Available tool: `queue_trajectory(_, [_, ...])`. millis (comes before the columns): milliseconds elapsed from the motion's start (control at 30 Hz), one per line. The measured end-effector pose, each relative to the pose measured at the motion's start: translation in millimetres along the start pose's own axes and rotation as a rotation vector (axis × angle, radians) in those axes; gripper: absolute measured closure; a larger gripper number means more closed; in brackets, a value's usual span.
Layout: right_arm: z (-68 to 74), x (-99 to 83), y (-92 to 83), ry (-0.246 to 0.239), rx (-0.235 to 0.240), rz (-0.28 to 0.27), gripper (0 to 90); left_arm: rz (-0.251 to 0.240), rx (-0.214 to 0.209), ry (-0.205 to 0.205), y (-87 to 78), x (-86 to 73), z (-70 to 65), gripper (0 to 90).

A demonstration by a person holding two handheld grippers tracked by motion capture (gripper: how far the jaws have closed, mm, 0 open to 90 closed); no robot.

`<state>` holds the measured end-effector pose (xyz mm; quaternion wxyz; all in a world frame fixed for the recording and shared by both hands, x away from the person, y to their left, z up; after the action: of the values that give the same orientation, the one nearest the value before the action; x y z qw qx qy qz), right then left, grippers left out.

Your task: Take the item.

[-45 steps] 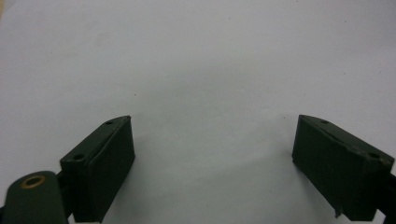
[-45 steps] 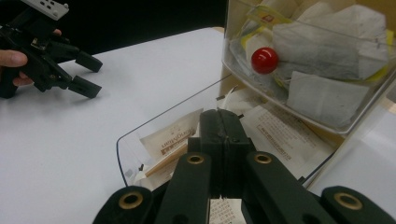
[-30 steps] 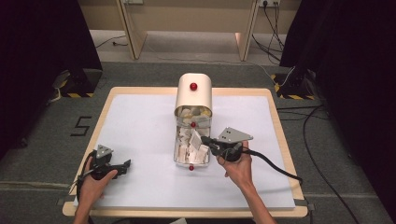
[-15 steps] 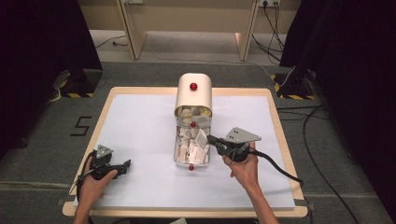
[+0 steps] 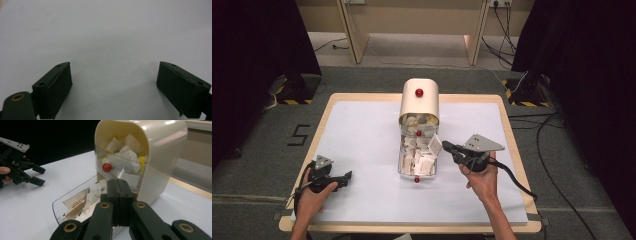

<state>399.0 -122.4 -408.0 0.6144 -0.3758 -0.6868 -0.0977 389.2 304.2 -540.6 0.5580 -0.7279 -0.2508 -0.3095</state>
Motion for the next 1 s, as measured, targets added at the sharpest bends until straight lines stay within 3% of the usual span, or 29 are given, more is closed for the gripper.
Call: queue_trajectory(1000, [-27.2,-9.5,-31.9,0.045,-0.089,-0.013,90.0,-0.001,-0.001,0.0,0.1,0.0,0.0,12.0])
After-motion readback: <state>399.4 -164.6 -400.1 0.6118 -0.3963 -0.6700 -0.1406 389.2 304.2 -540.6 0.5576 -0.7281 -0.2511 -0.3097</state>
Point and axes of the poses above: each handheld gripper's, and its own axes: y roughly forward along the jaws, x roughly out of its top, z roughly to its left, the point moved 4 cm from there along y, roughly forward along the jaws, and after that the axes turned 12 degrees about -y, right-handed, at the moved point
